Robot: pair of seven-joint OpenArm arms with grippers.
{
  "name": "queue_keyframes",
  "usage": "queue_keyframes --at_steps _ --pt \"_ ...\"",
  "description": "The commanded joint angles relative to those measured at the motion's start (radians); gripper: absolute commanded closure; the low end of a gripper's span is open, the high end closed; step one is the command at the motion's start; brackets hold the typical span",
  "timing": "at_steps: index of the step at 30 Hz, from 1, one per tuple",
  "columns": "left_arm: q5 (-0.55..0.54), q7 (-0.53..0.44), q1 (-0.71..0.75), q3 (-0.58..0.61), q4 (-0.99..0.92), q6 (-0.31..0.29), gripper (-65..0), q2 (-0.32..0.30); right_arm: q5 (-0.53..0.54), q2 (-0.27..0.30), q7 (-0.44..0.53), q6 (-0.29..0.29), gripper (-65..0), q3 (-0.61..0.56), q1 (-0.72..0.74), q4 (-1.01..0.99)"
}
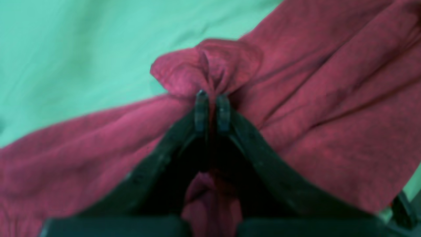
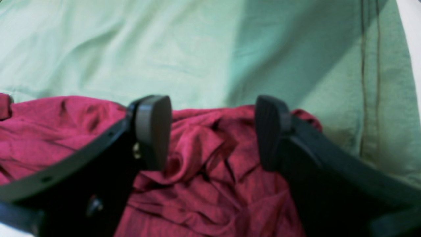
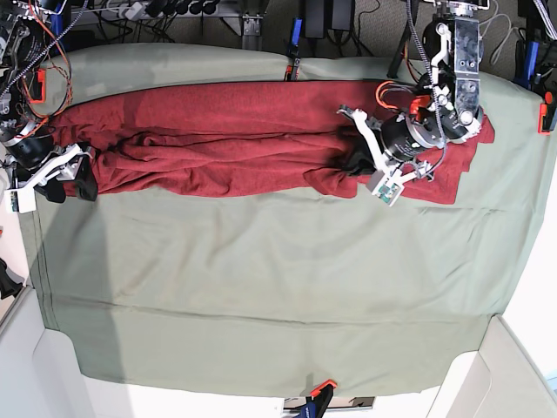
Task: Fold the T-shirt properly
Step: 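Grasp the shirt end near the left gripper and fold it inward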
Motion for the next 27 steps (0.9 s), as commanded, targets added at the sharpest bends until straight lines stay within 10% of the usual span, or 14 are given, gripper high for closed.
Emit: queue_keyframes --at_steps 1,13,20,27 --pt "-0.032 -0.002 -0.002 -0.018 0.036 0.000 -0.2 -0.010 0.018 0.014 0.020 0.000 -39.6 0.004 0.010 0.016" --pt "-0.223 0.007 0.192 -0.227 0.185 0.000 -1.4 -0.012 0.018 0.014 0.024 0.000 -39.6 0.004 0.011 0.016" --pt "-0.245 -0.005 0.230 -0.231 0.185 0.000 -37.2 -0.011 0.019 0.014 0.023 0.000 -39.6 0.004 0.011 0.016" --pt "-0.242 -0.003 0.229 -0.270 0.187 0.087 -38.1 -0.011 0.018 0.014 0.016 0.000 -39.6 0.004 0.010 0.016"
